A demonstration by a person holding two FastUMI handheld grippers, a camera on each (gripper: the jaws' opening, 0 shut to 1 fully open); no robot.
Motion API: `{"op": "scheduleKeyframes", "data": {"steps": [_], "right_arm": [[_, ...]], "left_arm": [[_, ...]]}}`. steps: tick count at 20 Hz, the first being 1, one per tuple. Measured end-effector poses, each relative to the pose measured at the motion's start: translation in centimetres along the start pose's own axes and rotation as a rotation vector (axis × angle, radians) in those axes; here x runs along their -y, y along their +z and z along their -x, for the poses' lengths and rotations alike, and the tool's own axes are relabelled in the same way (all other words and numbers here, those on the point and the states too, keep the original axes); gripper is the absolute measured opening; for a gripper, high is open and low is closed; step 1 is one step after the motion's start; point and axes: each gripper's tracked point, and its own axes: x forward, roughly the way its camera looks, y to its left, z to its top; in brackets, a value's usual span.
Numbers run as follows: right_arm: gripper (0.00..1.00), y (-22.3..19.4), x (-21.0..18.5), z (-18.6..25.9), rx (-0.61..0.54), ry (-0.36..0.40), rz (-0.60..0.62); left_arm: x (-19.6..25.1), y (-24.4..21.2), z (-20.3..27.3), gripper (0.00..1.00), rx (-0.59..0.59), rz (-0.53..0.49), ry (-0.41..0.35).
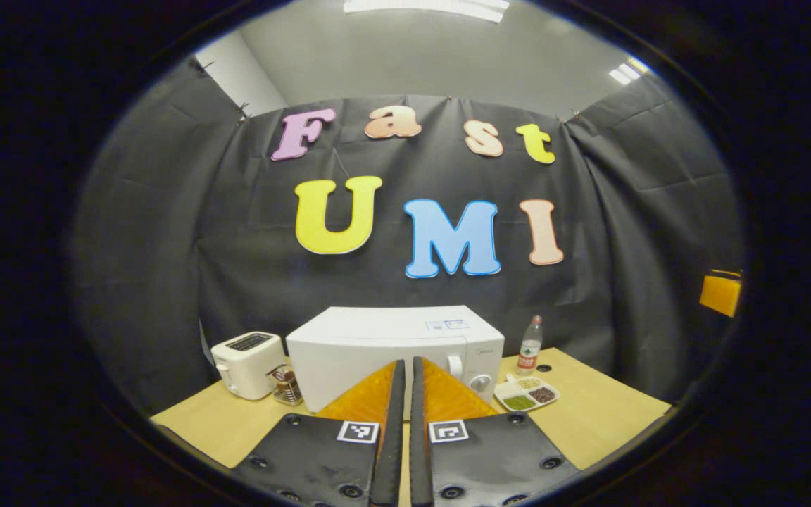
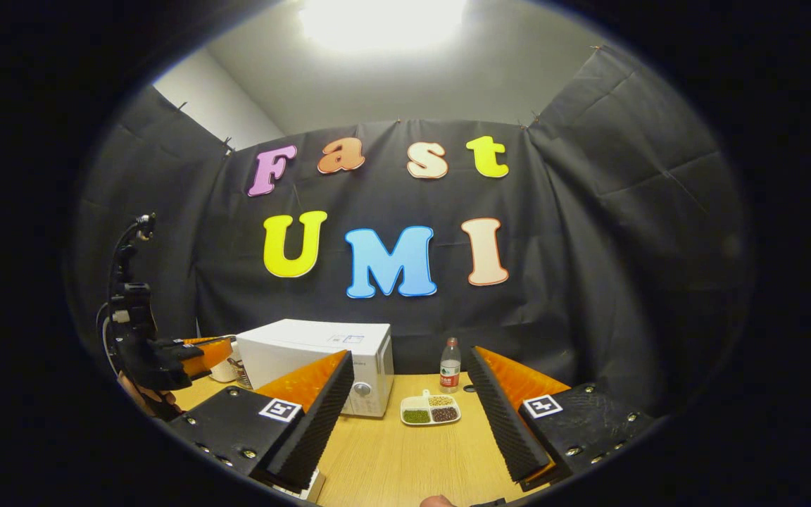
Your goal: Open the microwave oven with the left hand, put the food in, and close the microwave oven.
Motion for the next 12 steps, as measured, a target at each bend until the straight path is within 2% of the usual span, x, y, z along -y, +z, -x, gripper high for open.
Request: {"op": "scheduleKeyframes", "data": {"steps": [6,9,12], "right_arm": [[0.98,0.2,-0.2,1.1,0.010,0.007,-0.015],[0.98,0.5,-0.8,1.4,0.025,-0.008,0.000],[0.98,0.5,-1.6,1.6,0.033,-0.026,0.006]], "left_arm": [[-1.0,1.4,5.1,0.10,0.015,-0.001,0.034],[-1.6,2.0,7.1,0.13,0.019,0.002,0.023],[-2.6,2.4,8.4,0.22,0.027,0.001,0.008]]}}
